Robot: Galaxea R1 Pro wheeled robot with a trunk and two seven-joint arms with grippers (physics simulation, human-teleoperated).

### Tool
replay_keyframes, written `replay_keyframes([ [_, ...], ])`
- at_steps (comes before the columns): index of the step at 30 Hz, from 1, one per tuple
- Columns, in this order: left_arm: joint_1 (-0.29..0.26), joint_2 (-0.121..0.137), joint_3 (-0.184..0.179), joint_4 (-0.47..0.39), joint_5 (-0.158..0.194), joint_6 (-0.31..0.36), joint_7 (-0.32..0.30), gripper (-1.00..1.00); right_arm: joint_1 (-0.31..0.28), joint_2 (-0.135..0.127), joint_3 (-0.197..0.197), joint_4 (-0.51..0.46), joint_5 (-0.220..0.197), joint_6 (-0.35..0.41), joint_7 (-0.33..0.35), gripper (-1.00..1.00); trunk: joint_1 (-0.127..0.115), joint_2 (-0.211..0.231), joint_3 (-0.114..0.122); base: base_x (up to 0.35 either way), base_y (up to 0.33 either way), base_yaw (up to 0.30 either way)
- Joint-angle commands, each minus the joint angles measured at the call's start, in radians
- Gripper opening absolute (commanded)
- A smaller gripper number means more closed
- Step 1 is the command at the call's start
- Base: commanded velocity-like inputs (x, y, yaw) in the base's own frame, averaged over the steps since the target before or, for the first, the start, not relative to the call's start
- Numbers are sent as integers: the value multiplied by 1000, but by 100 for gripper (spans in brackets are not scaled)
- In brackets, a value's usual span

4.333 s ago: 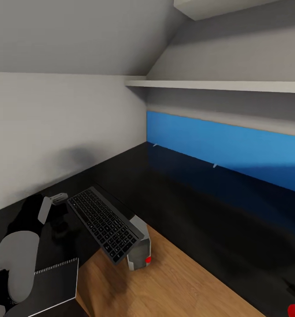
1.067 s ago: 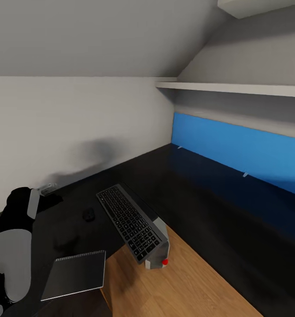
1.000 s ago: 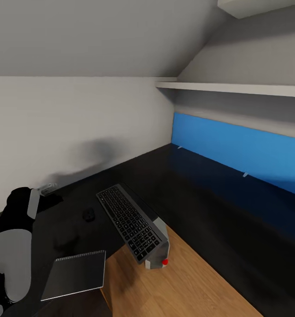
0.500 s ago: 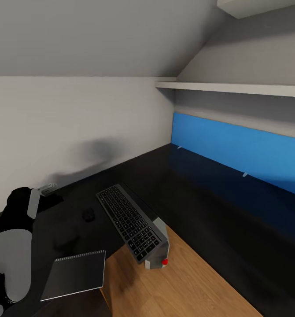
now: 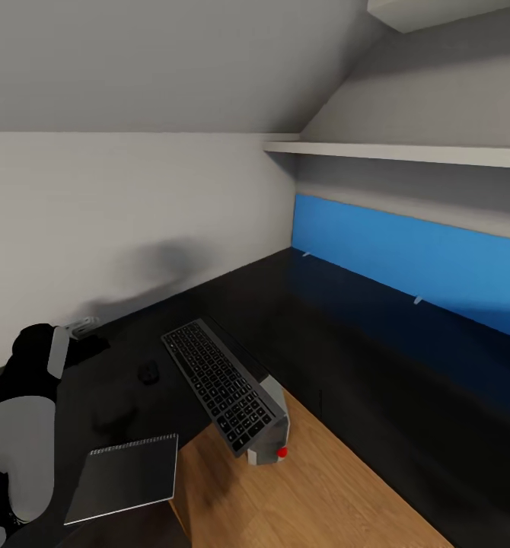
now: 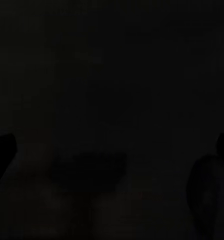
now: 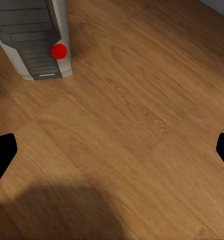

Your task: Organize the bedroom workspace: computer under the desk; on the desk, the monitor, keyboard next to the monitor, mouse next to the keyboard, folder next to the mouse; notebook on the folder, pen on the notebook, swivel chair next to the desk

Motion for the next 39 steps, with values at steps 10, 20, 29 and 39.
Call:
replay_keyframes([
  [10, -1, -2, 1, 9, 9, 3, 6, 100, -1, 0, 7, 2, -4, -3, -6, 100, 0, -1, -1, 0, 0, -4],
  [20, -1, -2, 1, 11, 9, 3, 5, 100, -1, -5, 7, 2, -3, -3, -4, 100, 0, -1, -1, 0, 0, 0],
  [29, -1, -2, 1, 12, 8, 3, 5, 100, -1, -8, 7, 2, -2, 1, -4, 100, 0, -1, -1, 0, 0, 0],
  [39, -1, -3, 1, 12, 10, 4, 5, 100, -1, -3, 7, 2, -2, 3, -6, 100, 0, -1, -1, 0, 0, 0],
])
